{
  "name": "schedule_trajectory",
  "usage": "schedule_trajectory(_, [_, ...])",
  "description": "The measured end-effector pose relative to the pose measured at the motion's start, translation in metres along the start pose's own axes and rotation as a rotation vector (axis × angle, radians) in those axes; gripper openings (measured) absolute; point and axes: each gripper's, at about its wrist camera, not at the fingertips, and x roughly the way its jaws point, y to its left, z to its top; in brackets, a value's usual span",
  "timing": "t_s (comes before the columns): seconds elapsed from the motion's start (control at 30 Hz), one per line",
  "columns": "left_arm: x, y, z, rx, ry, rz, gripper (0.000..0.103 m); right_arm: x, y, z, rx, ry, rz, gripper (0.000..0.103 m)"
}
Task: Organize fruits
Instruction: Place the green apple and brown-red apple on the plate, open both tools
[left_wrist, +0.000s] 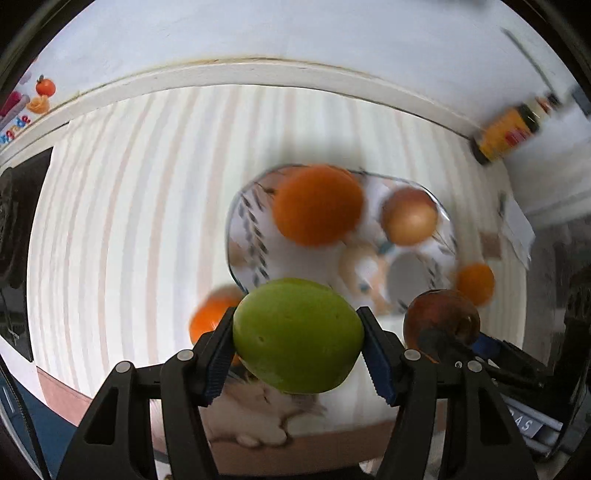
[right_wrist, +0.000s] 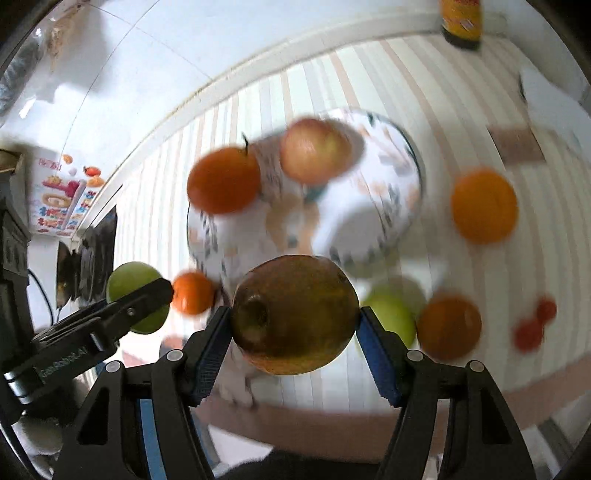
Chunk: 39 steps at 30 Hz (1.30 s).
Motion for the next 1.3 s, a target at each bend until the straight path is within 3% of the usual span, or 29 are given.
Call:
schedule_trajectory(0.27, [0.05,0.03,0.039,-0.119,0.119,-0.012,0.06,0.059,0.031,0.046,-0.047,0.049,-0.044,0.07])
schedule_trajectory(0.73, [0.069,0.039,0.04,-0.163,0.196,-0.058,0.061,0.091,0.034,0.048,-0.036,0.099,-0.024,0.072])
schedule_trajectory(0.8, [0.072,0.04,0.04,-0.172,0.208,-0.057,0.061,0.087,0.028,0.048,-0.022,0.101,-0.002,0.078])
schedule_trajectory(0.83, [0.072,0.039,0.04,-0.167,0.205,-0.053,0.065,0.085,0.028,0.048,-0.024,0.1,-0.004,0.088])
schedule_trajectory(0.87, [0.069,0.038,0.039,-0.157,0.192,-0.041,0.076,0.083,0.028,0.048,-0.027,0.099,-0.006,0.09])
schedule_trajectory(0.93, [0.064,0.035,0.04,-0.136,0.163,-0.017,0.088,0.077,0.03,0.048,-0.042,0.093,-0.022,0.091])
schedule_trajectory(1.3, [0.011,0.023,0.023,-0.052,-0.004,0.078,0.088,0.033,0.029,0.036,-0.124,-0.011,-0.306,0.095])
